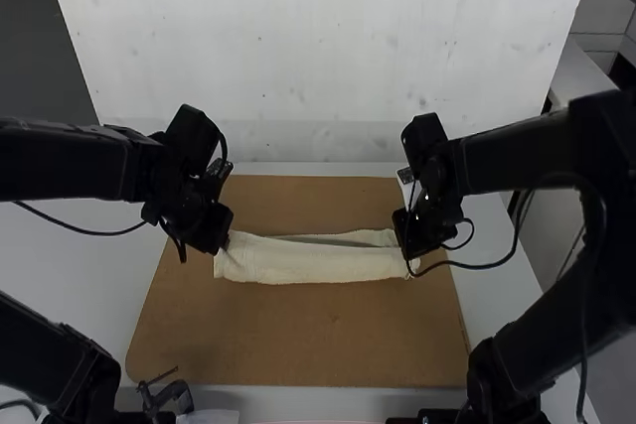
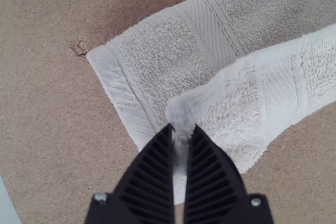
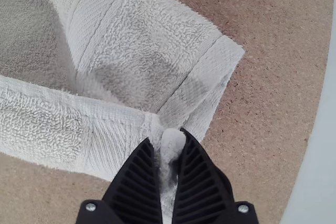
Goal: Fold the towel.
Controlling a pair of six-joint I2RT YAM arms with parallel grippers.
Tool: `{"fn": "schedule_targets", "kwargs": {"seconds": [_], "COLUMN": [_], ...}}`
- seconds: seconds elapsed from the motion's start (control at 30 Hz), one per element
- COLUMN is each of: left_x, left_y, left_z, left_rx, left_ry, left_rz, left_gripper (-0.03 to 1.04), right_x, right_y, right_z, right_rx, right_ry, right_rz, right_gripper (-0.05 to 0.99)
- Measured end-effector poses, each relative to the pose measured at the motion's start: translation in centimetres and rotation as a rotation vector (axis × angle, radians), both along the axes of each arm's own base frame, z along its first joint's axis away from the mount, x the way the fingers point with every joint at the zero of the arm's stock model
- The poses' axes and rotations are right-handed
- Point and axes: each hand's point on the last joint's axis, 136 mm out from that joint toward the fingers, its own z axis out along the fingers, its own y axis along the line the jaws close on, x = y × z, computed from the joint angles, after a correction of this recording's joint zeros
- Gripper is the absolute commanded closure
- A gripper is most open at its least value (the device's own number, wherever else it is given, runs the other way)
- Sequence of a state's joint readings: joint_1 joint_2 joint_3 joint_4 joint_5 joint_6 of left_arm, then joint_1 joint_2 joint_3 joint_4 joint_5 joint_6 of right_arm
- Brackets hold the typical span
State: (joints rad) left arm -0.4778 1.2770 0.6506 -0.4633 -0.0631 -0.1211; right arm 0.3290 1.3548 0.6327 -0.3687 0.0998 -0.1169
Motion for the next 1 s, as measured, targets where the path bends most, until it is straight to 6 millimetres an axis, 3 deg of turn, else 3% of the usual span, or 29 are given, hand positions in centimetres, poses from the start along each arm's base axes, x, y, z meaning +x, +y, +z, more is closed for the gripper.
{"fn": "schedule_targets", "kwargs": {"seconds": [0.23, 0.43, 0.93, 1.0], "left_x": [2.1, 4.1, 4.1, 4.1], "left_y": [-0.8, -1.1, -0.9, -0.9], "left_z": [-1.0, -0.5, -1.6, -1.6], "left_rx": [0.003, -0.003, 0.016, 0.016], "left_ry": [0.002, -0.027, -0.004, -0.004], "left_rz": [0.007, 0.025, 0.029, 0.029], "left_gripper": [0.99, 0.99, 0.99, 0.99], "right_x": [2.7, 4.7, 7.5, 7.6], "right_y": [-0.6, -0.5, -0.1, -0.1], "right_z": [-2.0, -1.9, -2.1, -2.1], "right_rx": [-0.006, -0.001, 0.002, 0.001], "right_ry": [-0.002, -0.037, -0.076, -0.081], "right_rz": [-0.048, -0.068, -0.099, -0.095], "right_gripper": [0.91, 0.91, 0.91, 0.85]}}
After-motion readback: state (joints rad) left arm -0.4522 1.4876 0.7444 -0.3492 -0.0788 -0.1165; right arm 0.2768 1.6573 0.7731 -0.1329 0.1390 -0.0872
